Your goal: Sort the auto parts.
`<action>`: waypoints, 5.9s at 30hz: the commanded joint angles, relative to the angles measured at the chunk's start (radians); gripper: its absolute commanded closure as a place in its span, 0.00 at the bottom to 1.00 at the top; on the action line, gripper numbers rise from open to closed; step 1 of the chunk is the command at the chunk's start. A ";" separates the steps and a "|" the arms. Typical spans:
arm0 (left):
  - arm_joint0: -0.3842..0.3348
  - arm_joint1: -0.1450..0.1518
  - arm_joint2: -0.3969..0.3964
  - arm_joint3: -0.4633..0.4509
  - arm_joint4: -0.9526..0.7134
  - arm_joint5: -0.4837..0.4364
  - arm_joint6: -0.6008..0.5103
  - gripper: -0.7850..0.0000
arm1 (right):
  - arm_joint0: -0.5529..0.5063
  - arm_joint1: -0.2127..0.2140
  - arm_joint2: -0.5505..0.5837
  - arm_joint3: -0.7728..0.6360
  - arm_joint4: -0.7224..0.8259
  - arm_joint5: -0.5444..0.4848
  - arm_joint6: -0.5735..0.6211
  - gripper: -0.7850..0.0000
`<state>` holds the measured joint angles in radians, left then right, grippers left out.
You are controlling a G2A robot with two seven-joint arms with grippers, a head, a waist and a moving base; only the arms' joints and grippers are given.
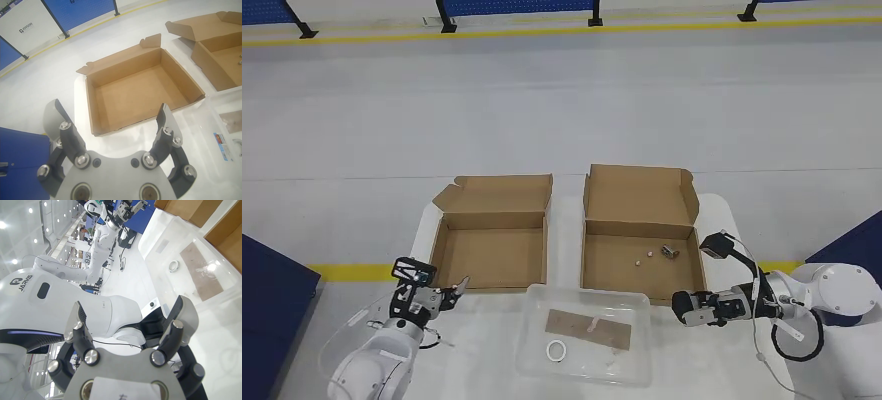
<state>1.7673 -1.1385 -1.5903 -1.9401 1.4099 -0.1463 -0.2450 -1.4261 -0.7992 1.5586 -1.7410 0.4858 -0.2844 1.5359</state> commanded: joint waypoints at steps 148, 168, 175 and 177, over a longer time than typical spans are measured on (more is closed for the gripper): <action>-0.961 -0.033 1.226 0.345 -0.438 -0.333 -0.988 0.00 | 0.000 0.000 0.000 0.000 0.000 0.000 0.000 0.00; -0.956 -0.056 1.224 0.378 -0.410 -0.311 -1.034 0.51 | 0.000 0.000 0.000 0.000 0.000 0.000 0.000 0.00; -0.958 -0.070 1.231 0.401 -0.410 -0.319 -1.033 0.60 | 0.000 0.000 0.000 0.000 0.000 0.000 0.000 0.00; -0.961 -0.074 1.231 0.413 -0.412 -0.327 -1.032 0.63 | 0.000 0.000 0.000 0.000 0.000 0.000 0.000 0.00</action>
<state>0.8080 -1.2104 -0.3591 -1.5341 0.9993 -0.4691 -1.2784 -1.4261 -0.7992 1.5586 -1.7410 0.4858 -0.2844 1.5359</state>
